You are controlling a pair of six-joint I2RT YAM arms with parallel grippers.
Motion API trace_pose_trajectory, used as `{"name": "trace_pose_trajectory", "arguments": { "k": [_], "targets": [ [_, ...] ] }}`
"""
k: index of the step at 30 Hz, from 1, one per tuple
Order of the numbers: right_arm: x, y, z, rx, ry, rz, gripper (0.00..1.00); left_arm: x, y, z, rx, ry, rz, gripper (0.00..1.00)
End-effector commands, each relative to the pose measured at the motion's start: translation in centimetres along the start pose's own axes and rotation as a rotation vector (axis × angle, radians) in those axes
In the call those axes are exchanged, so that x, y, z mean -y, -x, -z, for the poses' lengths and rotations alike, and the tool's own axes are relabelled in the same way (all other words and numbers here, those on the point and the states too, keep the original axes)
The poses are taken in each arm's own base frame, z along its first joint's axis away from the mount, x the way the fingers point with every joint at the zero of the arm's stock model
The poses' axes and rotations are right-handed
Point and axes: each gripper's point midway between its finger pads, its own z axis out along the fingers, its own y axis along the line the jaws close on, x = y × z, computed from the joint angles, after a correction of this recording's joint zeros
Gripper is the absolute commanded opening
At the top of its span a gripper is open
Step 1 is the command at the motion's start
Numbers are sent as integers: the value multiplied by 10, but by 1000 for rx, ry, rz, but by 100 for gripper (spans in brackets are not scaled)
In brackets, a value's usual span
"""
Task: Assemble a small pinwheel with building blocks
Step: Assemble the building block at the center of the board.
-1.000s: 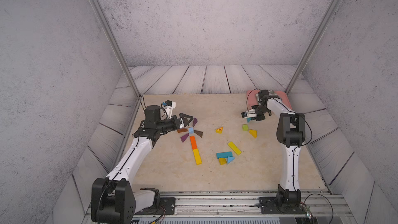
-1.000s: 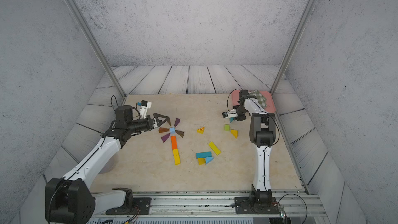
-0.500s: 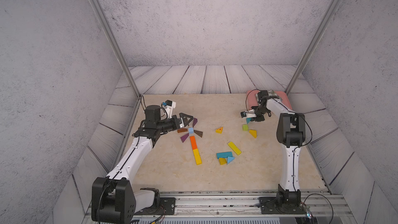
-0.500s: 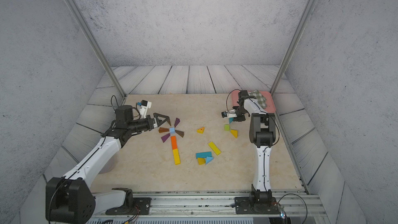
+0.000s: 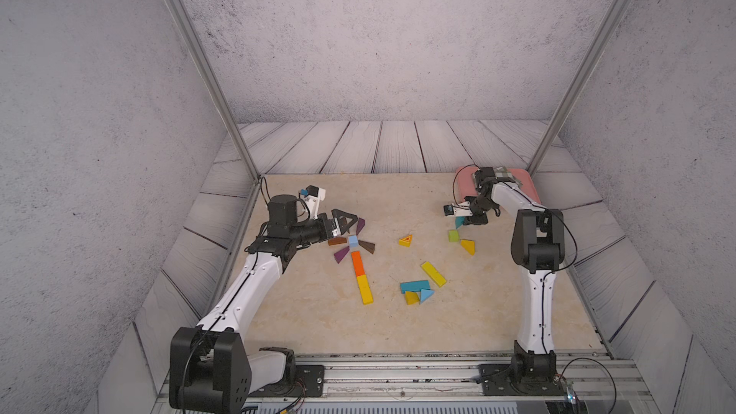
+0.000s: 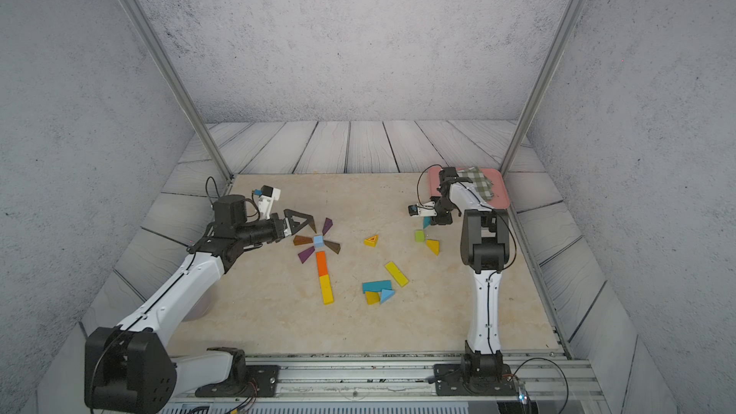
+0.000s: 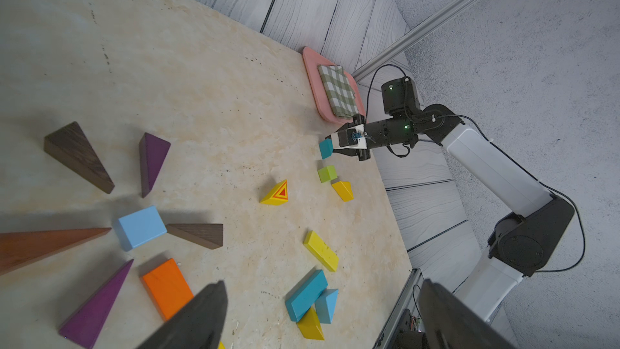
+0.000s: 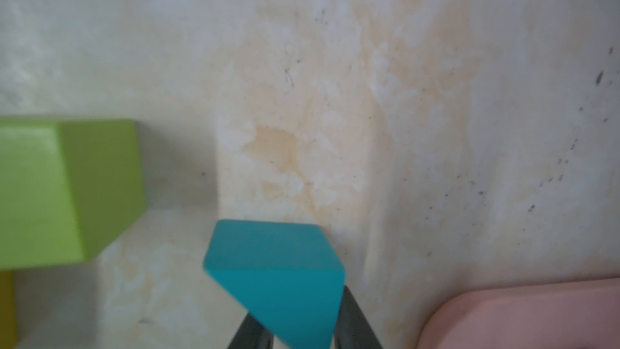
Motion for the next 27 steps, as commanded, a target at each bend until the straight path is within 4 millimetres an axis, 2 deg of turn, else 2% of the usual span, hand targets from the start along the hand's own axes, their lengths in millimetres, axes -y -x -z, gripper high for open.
{"name": "trace_pose_trajectory", "arguments": {
  "k": [1,4,7,12,13,14,15,19,23,27],
  "targets": [
    [-42,-2,-13,-22,157,-33,37,-4,-1,-1,-2,-6,4,96],
    [-37,1,-8,-12,137,-31,37,-5,-1,-1,-5,-7,8,96],
    [-31,9,7,21,108,-39,38,-5,0,0,-3,0,8,96],
    [-21,30,61,83,9,-76,51,-21,1,4,4,118,8,96],
    [-19,33,73,93,-16,-89,56,-23,0,4,-1,137,6,96],
    [-18,36,87,102,-48,-107,68,-25,0,4,-4,163,2,96],
    [-18,40,101,111,-81,-125,99,-26,-1,3,-13,196,-14,96],
    [-17,55,157,161,-252,-200,99,-19,-13,-14,-68,329,-129,96],
    [-2,53,199,157,-502,-266,99,0,-25,-44,-135,312,-179,96],
    [-6,67,243,243,-576,-404,99,10,-30,-63,-179,316,-244,96]
  ]
}}
